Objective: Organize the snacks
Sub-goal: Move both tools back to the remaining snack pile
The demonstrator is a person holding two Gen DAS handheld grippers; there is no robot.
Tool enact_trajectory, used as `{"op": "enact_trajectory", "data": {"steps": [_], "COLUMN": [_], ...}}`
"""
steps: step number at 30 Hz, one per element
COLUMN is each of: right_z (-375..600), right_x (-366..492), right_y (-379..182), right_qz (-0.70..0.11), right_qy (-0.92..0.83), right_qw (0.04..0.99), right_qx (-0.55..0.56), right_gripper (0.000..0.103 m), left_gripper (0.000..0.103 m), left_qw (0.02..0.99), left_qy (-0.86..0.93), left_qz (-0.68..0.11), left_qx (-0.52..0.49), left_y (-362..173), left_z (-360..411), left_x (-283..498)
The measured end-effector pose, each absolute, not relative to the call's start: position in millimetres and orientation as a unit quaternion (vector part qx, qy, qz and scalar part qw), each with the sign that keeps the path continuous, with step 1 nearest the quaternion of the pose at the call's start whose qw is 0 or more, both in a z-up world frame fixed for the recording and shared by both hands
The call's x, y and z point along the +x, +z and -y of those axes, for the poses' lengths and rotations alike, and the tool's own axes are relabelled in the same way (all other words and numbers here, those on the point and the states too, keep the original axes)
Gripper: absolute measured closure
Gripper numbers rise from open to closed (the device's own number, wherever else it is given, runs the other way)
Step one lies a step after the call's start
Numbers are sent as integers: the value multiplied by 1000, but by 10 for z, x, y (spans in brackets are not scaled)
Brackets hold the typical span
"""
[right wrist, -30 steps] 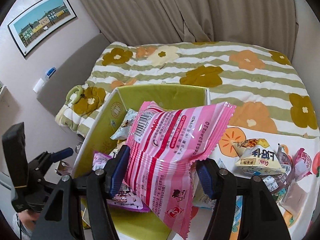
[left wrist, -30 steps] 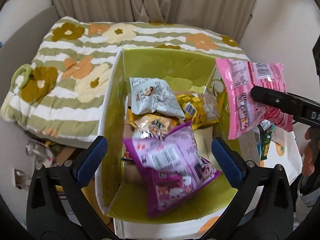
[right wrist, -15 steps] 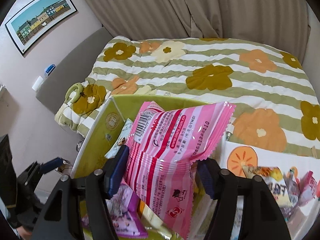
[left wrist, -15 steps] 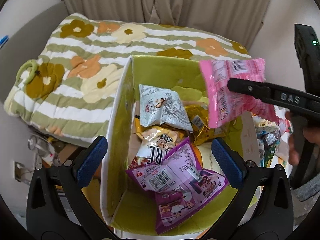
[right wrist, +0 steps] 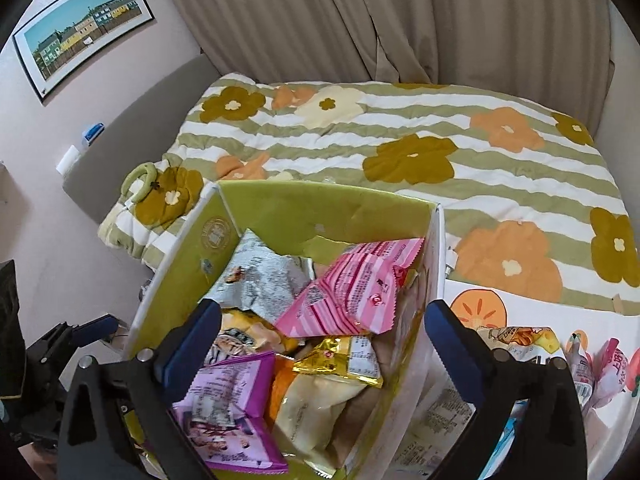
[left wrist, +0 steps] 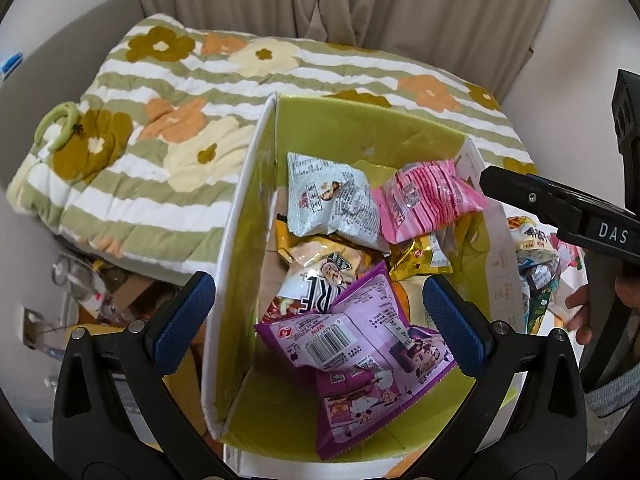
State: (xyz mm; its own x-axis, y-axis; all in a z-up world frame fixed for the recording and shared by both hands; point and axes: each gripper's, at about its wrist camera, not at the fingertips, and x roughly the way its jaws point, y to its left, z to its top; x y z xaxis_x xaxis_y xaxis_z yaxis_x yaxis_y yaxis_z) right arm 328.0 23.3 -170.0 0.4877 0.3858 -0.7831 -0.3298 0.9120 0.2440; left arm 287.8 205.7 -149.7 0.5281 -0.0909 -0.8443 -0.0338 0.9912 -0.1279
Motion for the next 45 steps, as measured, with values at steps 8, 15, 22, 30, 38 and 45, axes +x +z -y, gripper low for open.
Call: {"op": "enact_trajectory", "data": {"steps": [8, 15, 22, 30, 38, 45], "right_z": [-251, -191, 198, 938, 1783, 2343], "right_x": [2993, 2603, 2082, 1639, 1382, 1352], "right_y": [-1383, -1082, -804, -686, -791, -1147], "right_qz": [-432, -397, -357, -335, -356, -394], "right_qy": [197, 184, 141, 82, 69, 71], "right_qw": [880, 899, 922, 938, 932, 915], "right_qx": [33, 36, 44, 35, 30, 48], "right_gripper": [2, 2, 2, 2, 2, 2], "left_gripper": [0, 0, 0, 0, 0, 0], "left_qw": [890, 906, 921, 925, 909, 892], "left_qy": [-25, -40, -54, -79, -92, -84], "left_qz": [-452, -420, -385, -372, -407, -443], "left_qx": [-49, -30, -19, -24, -4, 14], "left_y": [-1172, -911, -658, -566, -749, -1170], "left_z": [-2072, -2015, -1757, -1045, -8, 584], "left_x": [2621, 2312, 2057, 1886, 1787, 1735]}}
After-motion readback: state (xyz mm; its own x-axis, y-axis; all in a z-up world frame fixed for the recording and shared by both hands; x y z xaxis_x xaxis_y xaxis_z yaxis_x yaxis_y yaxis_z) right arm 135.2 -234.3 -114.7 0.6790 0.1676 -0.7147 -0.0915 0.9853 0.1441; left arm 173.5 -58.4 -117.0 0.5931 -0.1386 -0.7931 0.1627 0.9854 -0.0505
